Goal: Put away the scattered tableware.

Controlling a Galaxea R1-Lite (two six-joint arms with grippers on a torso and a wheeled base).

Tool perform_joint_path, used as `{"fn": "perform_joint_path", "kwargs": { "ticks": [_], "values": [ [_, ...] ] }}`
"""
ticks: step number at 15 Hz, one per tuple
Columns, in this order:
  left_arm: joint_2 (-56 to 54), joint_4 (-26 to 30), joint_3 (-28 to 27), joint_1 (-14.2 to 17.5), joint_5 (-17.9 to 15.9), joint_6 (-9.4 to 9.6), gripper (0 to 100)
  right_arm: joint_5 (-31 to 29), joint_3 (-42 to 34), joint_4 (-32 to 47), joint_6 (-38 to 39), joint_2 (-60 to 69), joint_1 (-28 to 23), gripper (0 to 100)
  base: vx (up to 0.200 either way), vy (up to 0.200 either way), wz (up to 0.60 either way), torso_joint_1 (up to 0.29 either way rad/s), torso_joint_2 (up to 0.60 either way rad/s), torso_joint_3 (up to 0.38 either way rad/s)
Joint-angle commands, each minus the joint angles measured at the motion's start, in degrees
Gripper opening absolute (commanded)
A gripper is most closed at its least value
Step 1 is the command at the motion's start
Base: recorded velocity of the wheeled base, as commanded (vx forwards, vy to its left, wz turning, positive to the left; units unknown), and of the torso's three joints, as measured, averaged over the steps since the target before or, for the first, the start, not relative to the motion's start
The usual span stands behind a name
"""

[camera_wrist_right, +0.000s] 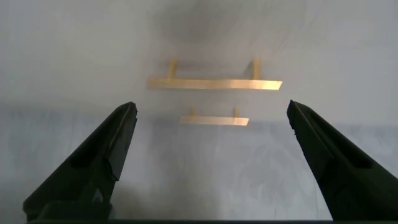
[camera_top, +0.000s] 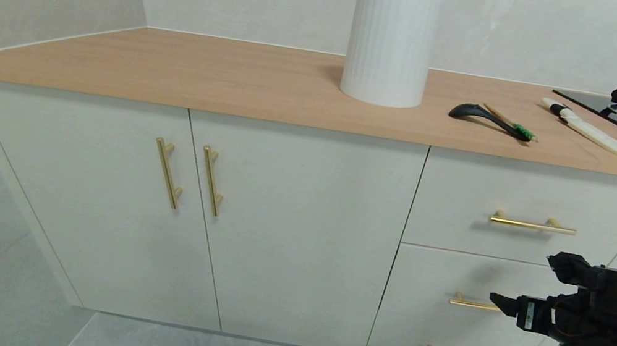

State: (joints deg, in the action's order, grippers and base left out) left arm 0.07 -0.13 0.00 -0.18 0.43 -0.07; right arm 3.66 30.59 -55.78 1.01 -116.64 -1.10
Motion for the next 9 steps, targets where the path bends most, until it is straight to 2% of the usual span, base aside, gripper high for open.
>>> {"fn": "perform_joint_path", "kwargs": {
  "ticks": [1,5,9],
  "values": [
    [0.01,-0.04,0.00,0.01,0.01,-0.01,100,0.03,0.61,-0.73,-0.13,-5.18,-0.66,100,0.000,0.000,0.00,0.000,0.00,0.000],
    [0.10,-0.04,0.00,0.01,0.01,-0.01,100,-0.84,4.48,-0.99,-0.13,-9.31,-0.84,100,0.000,0.000,0.00,0.000,0.00,0.000],
    [0.01,-0.04,0.00,0.01,0.01,-0.01,100,-4.98,7.12,-4.33,-0.13,-13.70,-0.75,100,0.000,0.000,0.00,0.000,0.00,0.000]
  ]
}}
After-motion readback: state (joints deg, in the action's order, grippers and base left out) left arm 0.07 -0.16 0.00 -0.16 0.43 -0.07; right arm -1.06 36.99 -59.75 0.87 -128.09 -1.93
